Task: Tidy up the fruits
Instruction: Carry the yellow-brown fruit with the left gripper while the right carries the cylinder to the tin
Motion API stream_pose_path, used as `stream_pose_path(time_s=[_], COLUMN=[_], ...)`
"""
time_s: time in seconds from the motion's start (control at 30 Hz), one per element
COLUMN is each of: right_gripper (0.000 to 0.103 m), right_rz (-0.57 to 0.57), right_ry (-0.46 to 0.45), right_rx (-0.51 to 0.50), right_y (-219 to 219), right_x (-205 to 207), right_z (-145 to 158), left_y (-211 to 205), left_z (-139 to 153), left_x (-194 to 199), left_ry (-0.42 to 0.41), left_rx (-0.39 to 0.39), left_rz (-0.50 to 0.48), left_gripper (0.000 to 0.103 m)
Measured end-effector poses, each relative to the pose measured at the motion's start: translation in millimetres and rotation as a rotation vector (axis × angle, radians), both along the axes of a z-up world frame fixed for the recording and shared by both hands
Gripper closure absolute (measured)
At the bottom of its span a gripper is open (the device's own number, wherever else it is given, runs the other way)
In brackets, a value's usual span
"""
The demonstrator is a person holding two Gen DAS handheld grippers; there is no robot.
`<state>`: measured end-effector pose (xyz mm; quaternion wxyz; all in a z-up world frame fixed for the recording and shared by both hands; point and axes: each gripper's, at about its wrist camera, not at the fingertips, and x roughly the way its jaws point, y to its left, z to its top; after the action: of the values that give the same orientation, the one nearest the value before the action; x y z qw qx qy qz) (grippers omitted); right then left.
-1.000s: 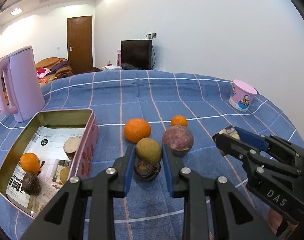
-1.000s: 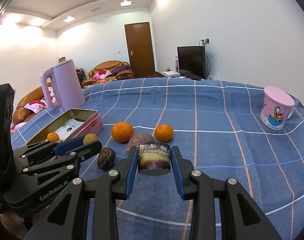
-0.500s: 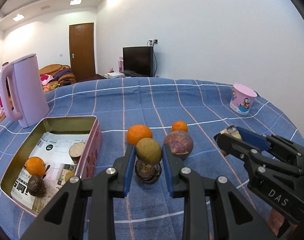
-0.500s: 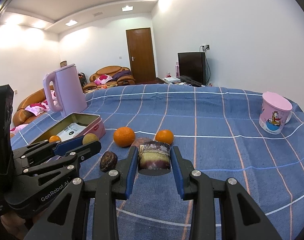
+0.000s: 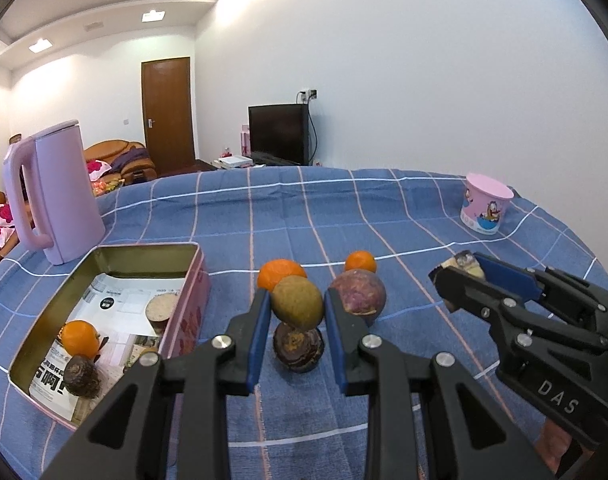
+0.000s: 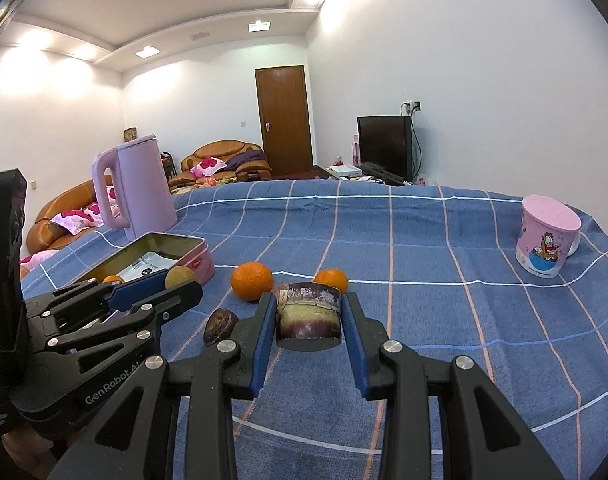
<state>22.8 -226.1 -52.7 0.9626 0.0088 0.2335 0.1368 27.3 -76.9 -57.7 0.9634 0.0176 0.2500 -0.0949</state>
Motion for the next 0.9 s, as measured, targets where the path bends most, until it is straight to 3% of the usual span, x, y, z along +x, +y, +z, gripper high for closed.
stream_pose_path(time_s=[0.9], right_gripper=[0.068], right_rz=[-0.001], right_ry=[-0.063], right_rx=[-0.006], right_y=[0], right_x=[-10], right_z=[4], left_y=[-5], left_z=[8], left_x=[-14], left_ry=[-0.09], left_rx=[0.042], left_rz=[0.02], left_gripper=[0.074])
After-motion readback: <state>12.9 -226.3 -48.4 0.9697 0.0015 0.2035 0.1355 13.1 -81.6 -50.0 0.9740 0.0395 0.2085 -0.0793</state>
